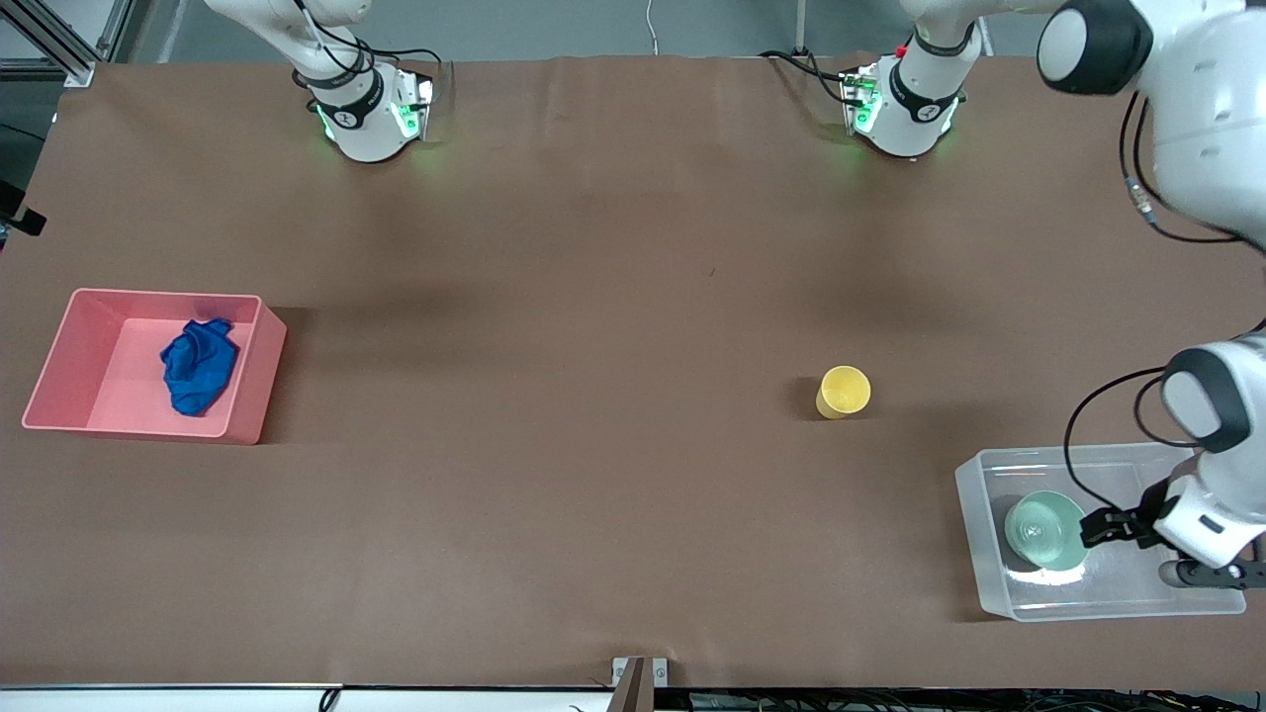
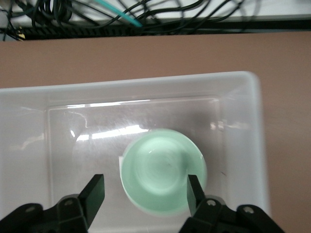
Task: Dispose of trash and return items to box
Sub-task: 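Lower the green bowl into the clear box and open the left gripper, then move the left gripper to the yellow cup and grasp it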
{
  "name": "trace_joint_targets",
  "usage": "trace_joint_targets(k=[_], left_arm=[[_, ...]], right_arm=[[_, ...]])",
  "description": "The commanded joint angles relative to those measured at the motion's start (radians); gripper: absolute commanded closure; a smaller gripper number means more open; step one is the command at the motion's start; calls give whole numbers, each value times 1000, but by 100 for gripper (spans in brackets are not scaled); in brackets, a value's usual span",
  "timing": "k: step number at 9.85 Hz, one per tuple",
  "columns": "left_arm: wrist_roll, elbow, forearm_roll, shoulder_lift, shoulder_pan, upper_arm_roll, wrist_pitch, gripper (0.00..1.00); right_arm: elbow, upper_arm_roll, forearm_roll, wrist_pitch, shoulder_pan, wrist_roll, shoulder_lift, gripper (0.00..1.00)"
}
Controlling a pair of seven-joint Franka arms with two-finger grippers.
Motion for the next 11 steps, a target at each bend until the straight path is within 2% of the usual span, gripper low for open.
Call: trace_joint_targets(k=[1,3,5,6,9,11], left_arm=[[0,-220,25,-178,-19,-49,-73,18],[-17,-437,23,-316,-19,-120,-57,17],[-59,-607,19,-401,-17,-180,-45,16],[-101,-685,19,-432,-16,-212,13,16],[-216,-876,20,-427,-21,-293,229,17],[-221,-893,25,-355,-65,-304,304,19]], right_arm=[[-17,18,-24,11,-4,9,-21,0],[11,18,-34,7,4,3,-14,0],[13,16,-47,9,12,1,-14,0],[13,18,-52,7,10,1,-14,0],[11,19,-52,6,10,0,-14,0],[11,19,-52,4,9,1,-14,0]])
